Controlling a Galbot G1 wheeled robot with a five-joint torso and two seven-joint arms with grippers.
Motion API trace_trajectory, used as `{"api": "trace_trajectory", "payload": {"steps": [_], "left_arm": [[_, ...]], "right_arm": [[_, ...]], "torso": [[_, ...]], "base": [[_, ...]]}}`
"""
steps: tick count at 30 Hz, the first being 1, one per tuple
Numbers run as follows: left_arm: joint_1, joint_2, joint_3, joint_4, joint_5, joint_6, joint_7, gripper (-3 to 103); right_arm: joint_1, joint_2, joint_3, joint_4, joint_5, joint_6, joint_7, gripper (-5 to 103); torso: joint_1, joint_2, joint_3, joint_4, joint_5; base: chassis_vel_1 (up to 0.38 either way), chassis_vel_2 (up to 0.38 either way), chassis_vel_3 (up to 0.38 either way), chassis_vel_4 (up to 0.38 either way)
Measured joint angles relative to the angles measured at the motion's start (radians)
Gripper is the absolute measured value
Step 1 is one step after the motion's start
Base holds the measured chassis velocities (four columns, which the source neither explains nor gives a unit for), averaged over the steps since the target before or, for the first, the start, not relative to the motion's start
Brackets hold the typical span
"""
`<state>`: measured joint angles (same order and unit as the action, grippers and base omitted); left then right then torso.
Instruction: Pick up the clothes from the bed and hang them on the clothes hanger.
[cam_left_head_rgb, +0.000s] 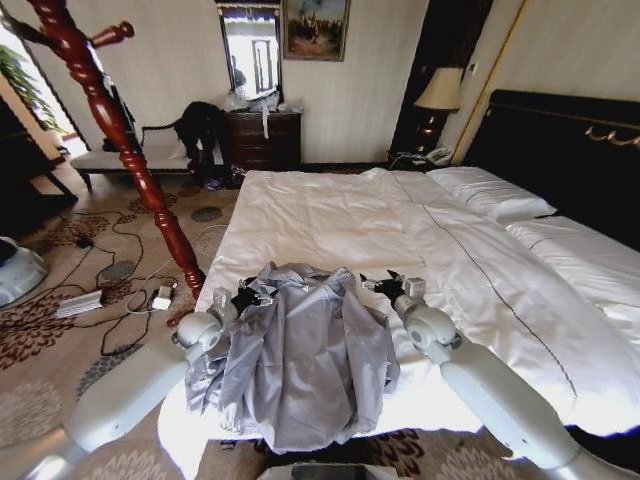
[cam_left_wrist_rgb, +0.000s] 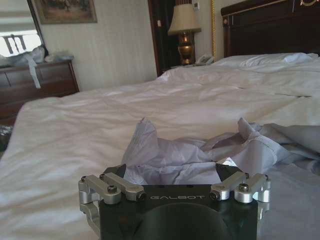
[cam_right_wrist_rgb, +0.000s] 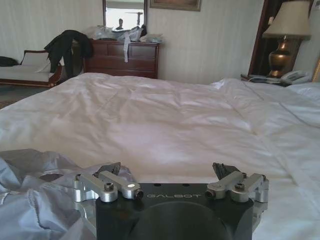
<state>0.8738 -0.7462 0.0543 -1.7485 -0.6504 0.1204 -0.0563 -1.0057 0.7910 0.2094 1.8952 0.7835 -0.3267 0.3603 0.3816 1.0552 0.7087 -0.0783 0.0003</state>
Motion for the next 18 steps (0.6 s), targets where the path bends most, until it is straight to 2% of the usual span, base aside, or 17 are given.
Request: {"api": "trace_trajectory", "payload": {"steps": [1,3,6,7,10,11,13,14,18], "left_arm": [[0.000,0.000,0.000,0.000,0.000,0.000,0.000,100],[0.066,-0.002,-0.047,-0.045,0.039,-0.031,-0.046,100],[0.169,-0.017,-0.156,-0.121,0.064,-0.042,-0.122,100],[0.169,-0.017,-0.156,-0.121,0.064,-0.042,-0.122,100],[0.310,-0.033,-0.319,-0.190,0.103,-0.056,-0.155,100],[0.310,-0.033,-0.319,-0.190,0.103,-0.056,-0.155,100],[0.435,-0.048,-0.423,-0.227,0.135,-0.073,-0.167,100],[0.435,-0.048,-0.423,-0.227,0.135,-0.073,-0.167,100],[0.654,-0.126,-0.595,-0.305,0.172,-0.125,-0.161,100]], "right_arm": [[0.000,0.000,0.000,0.000,0.000,0.000,0.000,100],[-0.079,-0.020,0.070,0.048,-0.056,0.028,-0.003,100],[-0.188,-0.020,0.168,0.104,-0.139,0.037,-0.007,100],[-0.188,-0.020,0.168,0.104,-0.139,0.037,-0.007,100],[-0.303,0.002,0.269,0.153,-0.186,0.063,0.004,100],[-0.303,0.002,0.269,0.153,-0.186,0.063,0.004,100],[-0.386,0.027,0.351,0.202,-0.197,0.085,0.002,100],[-0.386,0.027,0.351,0.202,-0.197,0.085,0.002,100],[-0.574,0.104,0.501,0.299,-0.255,0.162,-0.038,100]], "torso": [[0.000,0.000,0.000,0.0000,0.0000],[0.000,0.000,0.000,0.0007,-0.0008],[0.000,0.000,0.000,-0.0003,-0.0003],[0.000,0.000,0.000,-0.0003,-0.0003],[0.000,0.000,0.000,0.0004,0.0000],[0.000,0.000,0.000,0.0004,0.0000],[0.000,0.000,0.000,0.0006,-0.0003],[0.000,0.000,0.000,0.0006,-0.0003],[0.000,0.000,0.000,0.0004,-0.0003]], "base": [[0.000,0.000,0.000,0.000],[0.000,0.000,0.000,0.000],[0.000,0.000,0.000,0.000],[0.000,0.000,0.000,0.000],[0.000,0.000,0.000,0.000],[0.000,0.000,0.000,0.000],[0.000,0.000,0.000,0.000],[0.000,0.000,0.000,0.000],[0.000,0.000,0.000,0.000]]}}
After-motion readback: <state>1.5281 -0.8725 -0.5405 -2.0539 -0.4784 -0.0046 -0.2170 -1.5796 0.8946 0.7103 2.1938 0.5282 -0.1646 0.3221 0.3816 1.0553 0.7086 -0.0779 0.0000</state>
